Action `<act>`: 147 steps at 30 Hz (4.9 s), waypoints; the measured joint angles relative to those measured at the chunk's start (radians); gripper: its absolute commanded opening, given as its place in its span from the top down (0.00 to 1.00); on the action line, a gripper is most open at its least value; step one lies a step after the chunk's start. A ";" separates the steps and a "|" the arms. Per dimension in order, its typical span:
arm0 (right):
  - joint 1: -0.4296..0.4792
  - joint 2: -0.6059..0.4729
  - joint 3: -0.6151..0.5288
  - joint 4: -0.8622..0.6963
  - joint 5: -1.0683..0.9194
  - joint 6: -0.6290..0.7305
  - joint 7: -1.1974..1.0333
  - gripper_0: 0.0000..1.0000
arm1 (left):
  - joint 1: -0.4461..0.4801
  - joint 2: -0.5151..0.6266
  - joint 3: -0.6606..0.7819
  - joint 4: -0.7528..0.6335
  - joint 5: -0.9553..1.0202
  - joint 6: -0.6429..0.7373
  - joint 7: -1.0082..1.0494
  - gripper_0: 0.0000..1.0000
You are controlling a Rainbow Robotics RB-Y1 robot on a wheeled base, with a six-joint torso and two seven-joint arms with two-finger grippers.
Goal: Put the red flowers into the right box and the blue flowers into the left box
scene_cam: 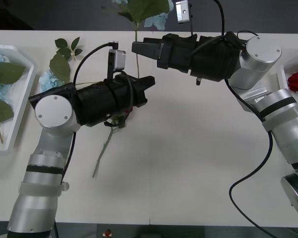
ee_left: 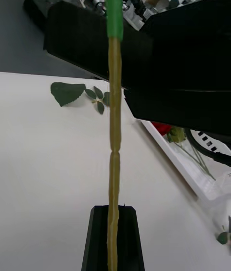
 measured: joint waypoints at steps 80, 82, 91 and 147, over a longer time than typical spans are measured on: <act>0.028 -0.644 0.273 -0.171 -0.257 0.213 0.255 0.04 | 0.242 0.537 0.767 0.064 -0.438 0.410 0.404 0.22; 0.028 -0.644 0.273 -0.171 -0.257 0.213 0.255 0.04 | 0.242 0.537 0.787 -0.013 -0.438 0.487 0.405 0.22; 0.028 -0.644 0.273 -0.171 -0.256 0.184 0.255 0.03 | 0.231 0.537 0.715 -0.318 -0.498 0.712 0.803 0.22; 0.028 -0.644 0.303 -0.183 -0.257 0.136 0.255 0.04 | -0.422 0.228 0.038 0.652 -1.362 0.045 2.436 0.22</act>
